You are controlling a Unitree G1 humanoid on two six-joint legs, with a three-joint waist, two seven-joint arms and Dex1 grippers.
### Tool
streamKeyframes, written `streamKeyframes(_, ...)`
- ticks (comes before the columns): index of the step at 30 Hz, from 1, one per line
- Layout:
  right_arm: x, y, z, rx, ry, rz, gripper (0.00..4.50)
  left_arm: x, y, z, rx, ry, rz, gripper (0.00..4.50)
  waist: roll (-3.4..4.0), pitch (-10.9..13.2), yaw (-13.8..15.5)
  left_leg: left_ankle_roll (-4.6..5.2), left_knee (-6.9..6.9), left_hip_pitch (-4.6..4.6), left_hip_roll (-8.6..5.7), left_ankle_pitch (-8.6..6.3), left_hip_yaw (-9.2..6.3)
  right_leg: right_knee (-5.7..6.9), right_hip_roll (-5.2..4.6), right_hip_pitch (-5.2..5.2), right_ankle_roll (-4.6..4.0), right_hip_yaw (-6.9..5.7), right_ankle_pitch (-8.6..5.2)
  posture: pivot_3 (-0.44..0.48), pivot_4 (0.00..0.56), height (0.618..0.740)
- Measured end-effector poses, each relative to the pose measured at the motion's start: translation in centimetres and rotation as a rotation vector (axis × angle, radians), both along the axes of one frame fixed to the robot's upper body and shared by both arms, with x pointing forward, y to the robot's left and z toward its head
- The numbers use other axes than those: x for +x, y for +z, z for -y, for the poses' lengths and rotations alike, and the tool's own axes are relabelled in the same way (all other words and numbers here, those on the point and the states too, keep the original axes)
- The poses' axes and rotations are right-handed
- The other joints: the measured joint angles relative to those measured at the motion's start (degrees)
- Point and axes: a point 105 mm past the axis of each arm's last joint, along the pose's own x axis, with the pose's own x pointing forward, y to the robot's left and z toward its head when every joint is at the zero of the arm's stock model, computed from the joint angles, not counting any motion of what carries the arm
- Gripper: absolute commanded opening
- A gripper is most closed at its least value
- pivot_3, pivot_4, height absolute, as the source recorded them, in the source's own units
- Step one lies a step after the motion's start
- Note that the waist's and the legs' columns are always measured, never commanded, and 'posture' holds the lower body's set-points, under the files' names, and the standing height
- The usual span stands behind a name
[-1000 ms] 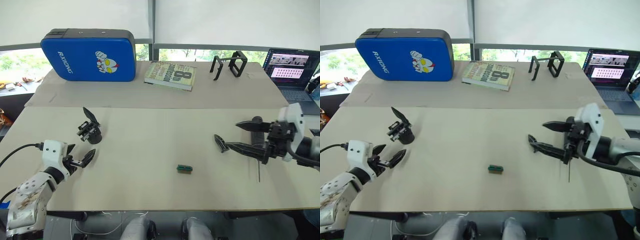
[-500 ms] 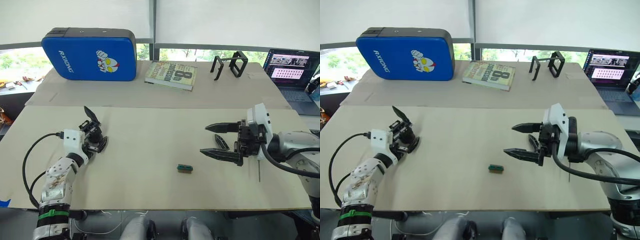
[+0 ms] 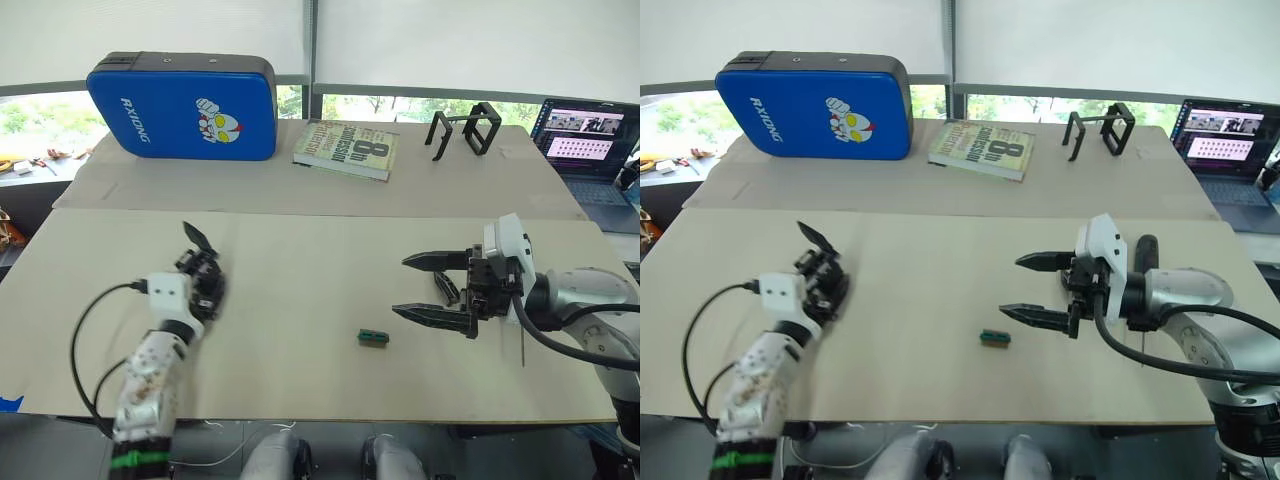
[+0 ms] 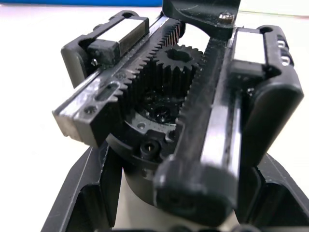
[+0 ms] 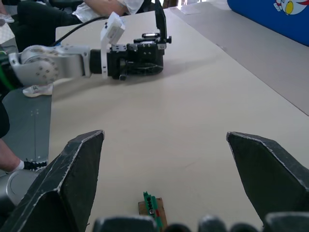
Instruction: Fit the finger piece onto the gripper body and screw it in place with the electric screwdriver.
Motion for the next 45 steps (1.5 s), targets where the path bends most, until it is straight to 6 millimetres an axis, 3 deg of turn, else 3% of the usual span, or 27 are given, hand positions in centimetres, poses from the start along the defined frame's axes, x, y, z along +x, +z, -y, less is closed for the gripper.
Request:
streamKeyframes(3,-0.2,-0.2,-0.3,0.008,0.0,-0.001,4.5,0.4,0.4,2.5,-0.001,0.025,-0.007,2.35,-0.15,0.1,0.3,-0.01,0.09,-0.01,0.1,-0.01,-0.04,0.06,0.06,0.0,-0.06,0.01,0.07,0.0,0.15,0.74)
streamKeyframes(8,-0.2,-0.6,-0.3,0.011,-0.008,-0.014,4.5,2.5,1.3,2.3,0.032,0.206,0.017,2.35,-0.17,0.1,0.1,0.04,0.07,-0.05,0.18,-0.01,-0.04,0.07,0.19,-0.08,-0.09,0.03,0.08,0.0,0.15,0.74)
streamKeyframes(11,-0.2,-0.6,-0.3,0.009,-0.006,-0.014,4.5,2.9,0.6,2.8,0.034,0.223,-0.007,2.35,-0.17,0.1,0.2,0.57,0.08,-0.11,0.14,0.25,-0.02,0.02,0.24,-0.08,-0.08,-0.02,0.08,0.0,0.15,0.74)
streamKeyframes(15,-0.1,-0.5,-0.5,0.007,0.0,-0.014,4.5,2.9,0.5,3.4,0.021,0.216,0.002,4.24,-0.19,0.1,0.3,0.59,0.17,-0.17,0.11,0.23,-0.03,-0.02,0.14,-0.07,-0.07,-0.06,0.07,0.0,0.15,0.74)
streamKeyframes(16,-0.1,-0.5,-0.5,0.007,0.001,-0.013,4.5,2.8,0.5,3.4,0.019,0.215,0.002,4.48,-0.19,0.1,0.3,0.51,0.2,-0.16,0.13,0.18,-0.03,-0.01,0.09,-0.07,-0.06,-0.06,0.07,0.0,0.15,0.74)
streamKeyframes(22,0.0,-0.5,-0.6,0.005,-0.007,-0.01,4.5,0.7,-0.3,2.2,0.049,0.036,-0.038,4.48,-0.16,0.1,0.0,0.15,0.19,-0.08,0.22,-0.03,-0.04,0.1,0.09,-0.11,-0.11,-0.01,0.05,0.0,0.15,0.74)
streamKeyframes(25,0.1,-0.4,-0.6,0.005,-0.016,-0.008,4.5,-0.1,-0.4,0.2,0.143,-0.141,-0.068,4.48,-0.11,0.1,-0.5,0.1,0.17,-0.03,0.26,-0.02,-0.04,0.13,0.17,-0.14,-0.17,-0.03,0.01,0.0,0.15,0.74)
streamKeyframes(29,0.1,-0.5,-0.6,0.005,-0.02,-0.008,4.5,0.6,-0.3,-2.0,0.199,-0.266,-0.091,4.48,-0.07,0.1,-0.6,0.09,0.16,0.05,0.18,-0.01,-0.04,0.11,0.18,-0.1,-0.14,-0.07,0.01,0.0,0.15,0.74)
streamKeyframes(38,-0.2,-0.7,-1.1,0.013,-0.024,-0.001,4.5,4.2,0.5,-1.8,0.233,-0.487,-0.058,4.48,-0.07,0.1,0.0,0.11,0.17,0.01,0.04,0.01,-0.02,0.12,0.32,0.01,-0.1,-0.21,0.03,0.0,0.15,0.74)
streamKeyframes(41,-0.4,-0.7,-1.3,0.011,-0.024,0.005,4.5,5.1,0.6,-1.5,0.248,-0.512,-0.048,3.66,-0.07,0.1,0.0,0.08,0.18,0.02,0.05,0.03,-0.02,0.13,0.33,0.02,-0.09,-0.26,0.03,0.0,0.15,0.74)
streamKeyframes(44,-0.5,-0.7,-1.3,0.011,-0.034,0.007,4.5,4.9,0.6,-1.0,0.248,-0.549,-0.03,2.33,-0.07,0.1,-0.3,0.08,0.17,0.01,0.06,0.02,-0.03,0.12,0.32,0.0,-0.09,-0.25,0.03,0.0,0.15,0.74)
streamKeyframes(45,-0.4,-0.8,-1.3,0.011,-0.041,0.007,4.5,4.8,0.6,-1.0,0.25,-0.554,-0.029,2.33,-0.07,0.1,-0.3,0.08,0.17,0.01,0.07,0.02,-0.03,0.11,0.32,0.0,-0.09,-0.25,0.03,0.0,0.15,0.74)
